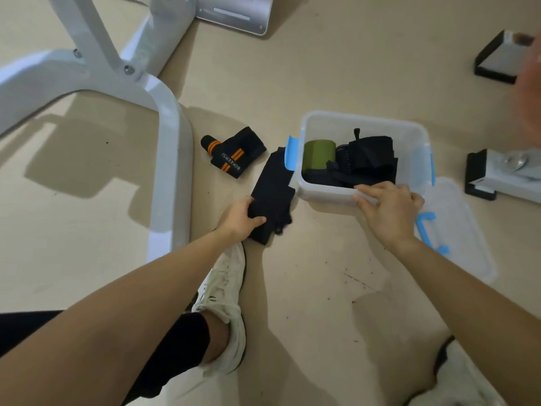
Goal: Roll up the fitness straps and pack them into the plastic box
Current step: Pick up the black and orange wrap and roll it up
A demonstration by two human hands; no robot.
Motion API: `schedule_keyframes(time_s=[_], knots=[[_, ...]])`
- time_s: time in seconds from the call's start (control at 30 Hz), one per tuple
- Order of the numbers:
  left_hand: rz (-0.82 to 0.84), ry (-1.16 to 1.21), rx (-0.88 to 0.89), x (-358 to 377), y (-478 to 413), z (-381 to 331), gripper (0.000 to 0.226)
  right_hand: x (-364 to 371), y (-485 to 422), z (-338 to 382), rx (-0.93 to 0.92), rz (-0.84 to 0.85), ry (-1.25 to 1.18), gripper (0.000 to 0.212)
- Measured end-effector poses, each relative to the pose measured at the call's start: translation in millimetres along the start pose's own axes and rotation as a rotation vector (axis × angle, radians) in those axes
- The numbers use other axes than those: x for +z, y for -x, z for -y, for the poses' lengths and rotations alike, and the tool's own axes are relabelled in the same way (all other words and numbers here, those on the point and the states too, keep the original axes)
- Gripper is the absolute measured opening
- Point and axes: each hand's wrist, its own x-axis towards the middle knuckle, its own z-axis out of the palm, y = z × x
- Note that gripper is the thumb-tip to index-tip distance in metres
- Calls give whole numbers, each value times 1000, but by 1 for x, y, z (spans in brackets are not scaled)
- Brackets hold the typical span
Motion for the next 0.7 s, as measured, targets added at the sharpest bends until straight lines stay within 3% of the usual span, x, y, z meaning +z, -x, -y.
schedule_keyframes(time_s=[0.13, 0.2, 0.23, 0.3, 0.37, 0.43, 0.53, 0.6, 0.7], knots=[[86, 28, 182, 20, 28, -12, 14, -1, 18, 8, 9, -101, -49, 30], [71, -73, 293, 39, 49, -13, 12, 2, 41, 9, -72, -166, -112, 25], [58, -156, 367, 49, 58, -12, 12, 5, 53, 9, -70, -121, -194, 22], [79, -281, 529, 67, 72, -6, 18, 13, 75, 12, 107, 144, -433, 27], [192, -382, 662, 79, 81, -1, 36, 18, 88, 15, 412, 468, -717, 53], [325, -478, 746, 82, 87, 0, 39, 25, 94, 11, 630, 661, -918, 68], [350, -510, 633, 63, 87, -5, 34, 32, 96, 0, 649, 722, -927, 45], [192, -377, 440, 40, 74, -5, 32, 33, 94, -7, 626, 701, -882, 28], [-128, -203, 272, 4, 44, -11, 31, 31, 88, -23, 636, 612, -779, 23]])
